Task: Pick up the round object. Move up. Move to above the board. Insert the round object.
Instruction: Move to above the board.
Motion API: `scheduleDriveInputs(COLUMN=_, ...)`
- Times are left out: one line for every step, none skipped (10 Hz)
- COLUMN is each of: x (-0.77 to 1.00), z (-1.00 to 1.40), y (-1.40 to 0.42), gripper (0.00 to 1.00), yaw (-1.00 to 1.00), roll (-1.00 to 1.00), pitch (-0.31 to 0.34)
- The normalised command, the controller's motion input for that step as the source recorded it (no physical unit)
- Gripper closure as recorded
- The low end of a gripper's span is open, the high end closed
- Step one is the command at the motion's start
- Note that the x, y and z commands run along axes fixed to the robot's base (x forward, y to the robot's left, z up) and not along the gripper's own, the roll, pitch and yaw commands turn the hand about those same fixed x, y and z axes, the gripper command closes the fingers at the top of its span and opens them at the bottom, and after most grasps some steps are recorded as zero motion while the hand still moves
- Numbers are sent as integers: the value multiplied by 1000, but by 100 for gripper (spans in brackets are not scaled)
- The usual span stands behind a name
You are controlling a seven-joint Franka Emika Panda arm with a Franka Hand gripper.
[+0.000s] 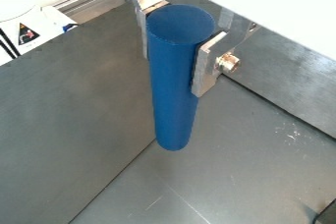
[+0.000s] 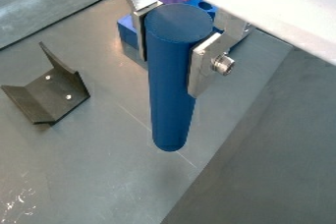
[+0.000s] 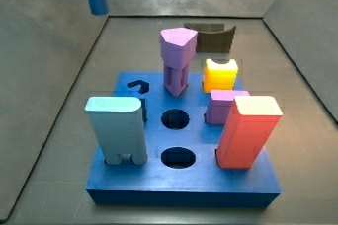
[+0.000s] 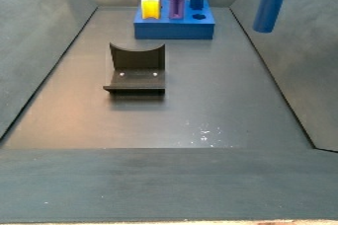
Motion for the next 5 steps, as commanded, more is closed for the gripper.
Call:
scheduleDriveInputs(x=-338, z=5, y=-23, gripper=100, yaw=24, roll=-49, pitch=60)
scheduleDriveInputs(x=-338, z=5, y=-23, gripper=100, yaw=24, roll=-49, pitch=60)
scheduleDriveInputs(x=-338, z=5, y=-23, gripper=100, yaw=24, roll=-49, pitch=60)
scheduleDriveInputs(x=-338, z=5, y=-23, gripper=100, yaw=24, roll=-49, pitch=60)
scheduleDriveInputs(x=-338, z=5, y=-23, gripper=100, yaw=24, roll=-49, pitch=60)
